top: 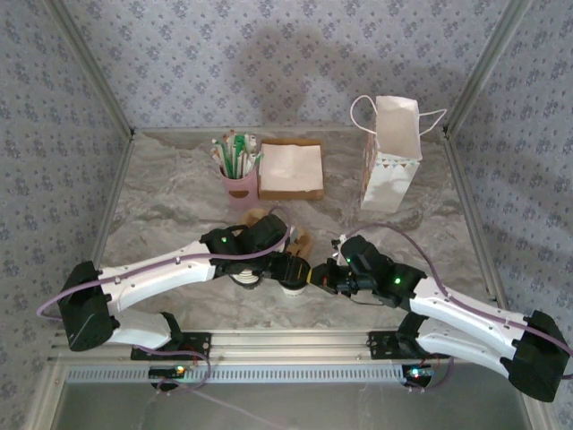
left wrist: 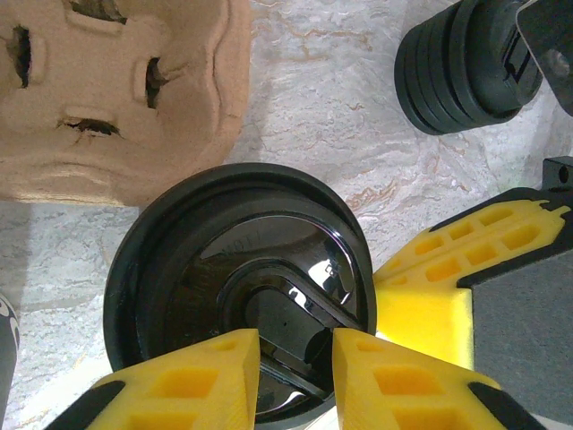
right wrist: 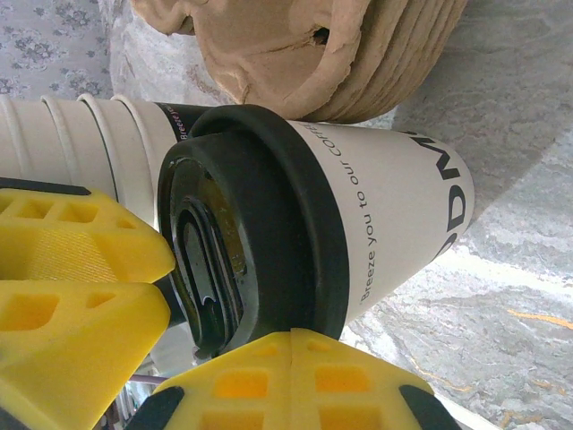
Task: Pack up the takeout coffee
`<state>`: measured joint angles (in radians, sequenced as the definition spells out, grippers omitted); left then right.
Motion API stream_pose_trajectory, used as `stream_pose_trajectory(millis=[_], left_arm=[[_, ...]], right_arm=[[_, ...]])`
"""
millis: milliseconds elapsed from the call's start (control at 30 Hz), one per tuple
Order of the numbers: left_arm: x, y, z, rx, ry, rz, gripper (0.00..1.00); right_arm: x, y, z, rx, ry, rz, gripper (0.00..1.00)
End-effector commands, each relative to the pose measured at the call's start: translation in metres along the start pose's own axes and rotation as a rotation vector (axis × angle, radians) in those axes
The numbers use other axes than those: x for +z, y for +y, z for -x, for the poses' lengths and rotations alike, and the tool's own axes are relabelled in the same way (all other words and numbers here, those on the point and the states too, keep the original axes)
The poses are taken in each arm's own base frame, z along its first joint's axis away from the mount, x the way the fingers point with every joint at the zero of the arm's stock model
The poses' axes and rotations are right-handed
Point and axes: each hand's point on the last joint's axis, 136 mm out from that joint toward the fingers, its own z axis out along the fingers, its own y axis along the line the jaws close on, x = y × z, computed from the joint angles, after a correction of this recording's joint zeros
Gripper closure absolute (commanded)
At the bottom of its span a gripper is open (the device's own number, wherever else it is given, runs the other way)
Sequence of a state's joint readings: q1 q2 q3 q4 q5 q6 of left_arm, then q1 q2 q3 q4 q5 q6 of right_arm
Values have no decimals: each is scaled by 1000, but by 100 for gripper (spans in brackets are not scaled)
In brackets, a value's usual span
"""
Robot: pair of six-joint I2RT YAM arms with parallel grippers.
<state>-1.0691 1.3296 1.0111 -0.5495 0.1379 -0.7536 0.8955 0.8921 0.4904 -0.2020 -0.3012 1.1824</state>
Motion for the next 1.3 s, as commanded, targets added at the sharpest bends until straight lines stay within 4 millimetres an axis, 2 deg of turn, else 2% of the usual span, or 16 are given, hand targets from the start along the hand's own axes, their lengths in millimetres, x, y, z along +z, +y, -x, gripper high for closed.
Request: stream_pose_trajectory(millis=[0,200,267,400,533,667,800,867,933,1033,1267], left_arm=[[-6,1,-2,-1,-5,10,72],[-16,-7,6,7,-32,-9,71],[-22,-10,10,12,-45,-14,66],[-36,-18,19,28,-78,-24,50],[-54,-25,30,49,-118,-20,38],[-80,-17,36,61,-171,34,25],[-109,4,40,42,-239,102,20],[-121,17,39,19,-262,128,19],[-134,32,37,-7,-286,154,17],[-149,53,32,-49,-316,182,16],[-167,93,24,-176,-359,166,14]], right_arm=[[1,-41,-5,29,-2,-165,100],[-22,-10,6,-45,-35,-139,100],[-30,0,9,-73,-43,-141,99],[-42,15,12,-128,-41,-137,88],[-45,30,16,-182,-28,-116,77],[-43,52,21,-258,-11,-95,64],[-32,84,20,-343,41,-24,61],[-25,99,12,-399,78,4,61],[-17,111,-1,-467,112,12,57],[-4,111,-12,-517,146,-35,51],[28,112,-26,-615,178,-116,50]])
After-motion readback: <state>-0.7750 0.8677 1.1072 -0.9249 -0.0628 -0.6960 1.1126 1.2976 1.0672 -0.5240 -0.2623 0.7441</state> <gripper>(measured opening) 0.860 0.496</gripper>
